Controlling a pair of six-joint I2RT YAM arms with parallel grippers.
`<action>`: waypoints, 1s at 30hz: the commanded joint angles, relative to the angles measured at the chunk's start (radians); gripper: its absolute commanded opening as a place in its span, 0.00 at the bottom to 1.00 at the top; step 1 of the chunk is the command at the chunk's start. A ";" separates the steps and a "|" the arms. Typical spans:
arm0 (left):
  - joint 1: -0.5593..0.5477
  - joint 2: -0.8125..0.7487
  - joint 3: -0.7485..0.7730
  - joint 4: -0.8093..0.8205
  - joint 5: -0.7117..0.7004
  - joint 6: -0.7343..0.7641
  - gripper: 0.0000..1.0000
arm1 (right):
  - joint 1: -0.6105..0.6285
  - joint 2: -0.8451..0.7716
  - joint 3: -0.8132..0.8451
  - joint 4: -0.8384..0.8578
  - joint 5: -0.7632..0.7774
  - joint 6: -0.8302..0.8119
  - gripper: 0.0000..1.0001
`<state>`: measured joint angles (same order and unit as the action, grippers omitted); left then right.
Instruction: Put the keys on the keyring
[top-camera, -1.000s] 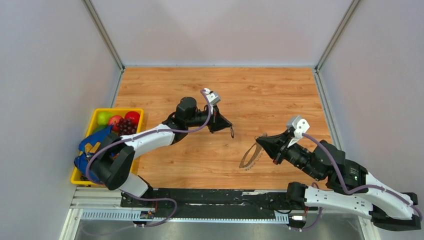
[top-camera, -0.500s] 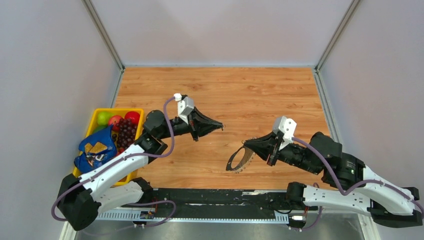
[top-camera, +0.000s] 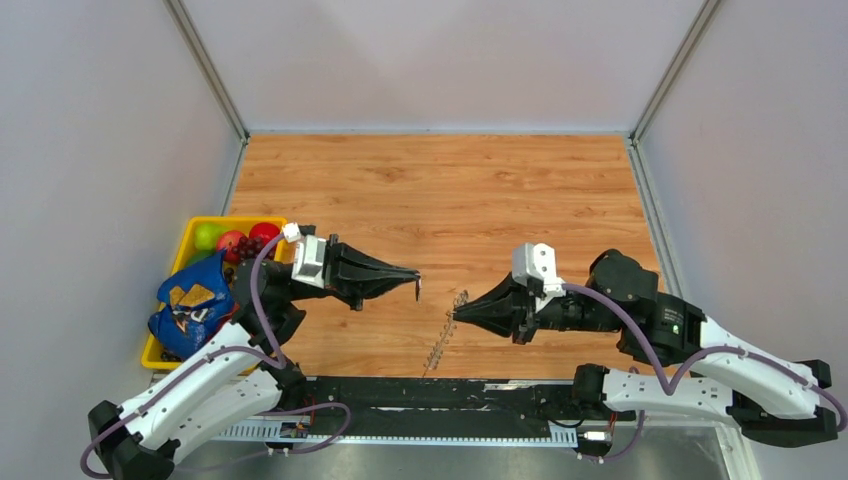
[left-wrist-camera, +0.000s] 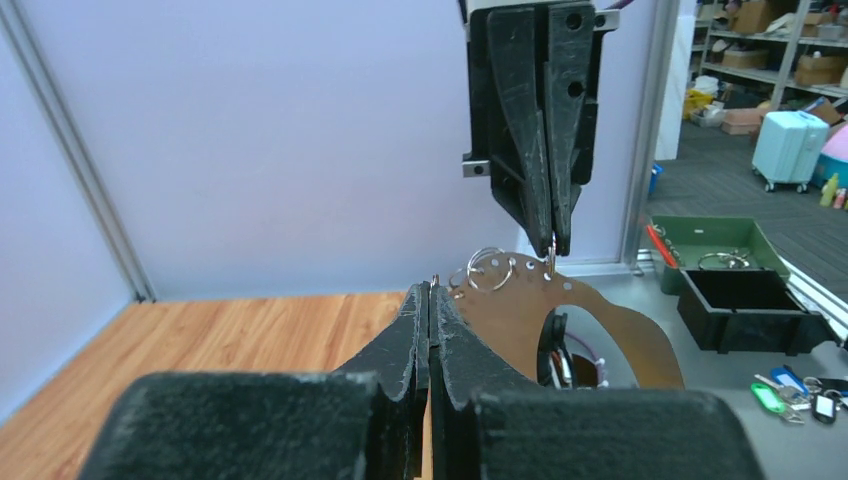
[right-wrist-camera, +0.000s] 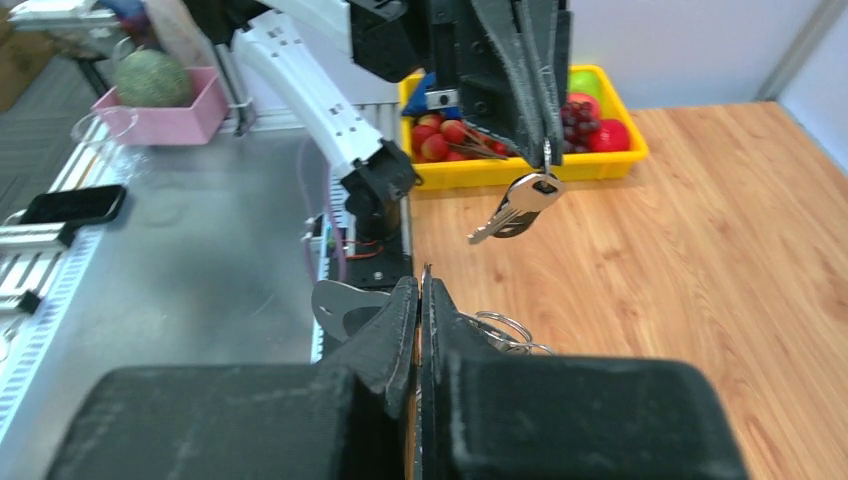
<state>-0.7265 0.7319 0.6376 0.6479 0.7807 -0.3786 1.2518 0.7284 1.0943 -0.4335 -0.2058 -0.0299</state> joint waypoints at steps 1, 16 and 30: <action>-0.010 -0.042 -0.011 0.083 0.064 -0.038 0.00 | 0.000 0.047 0.074 0.094 -0.226 -0.045 0.00; -0.054 -0.109 0.015 0.124 0.201 -0.146 0.00 | -0.002 0.186 0.177 0.019 -0.678 -0.462 0.00; -0.100 -0.177 0.014 0.129 0.285 -0.165 0.00 | -0.013 0.354 0.373 -0.232 -0.837 -0.725 0.00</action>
<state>-0.8177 0.5713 0.6289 0.7406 1.0252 -0.5282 1.2423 1.0817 1.4094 -0.6373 -0.9630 -0.6537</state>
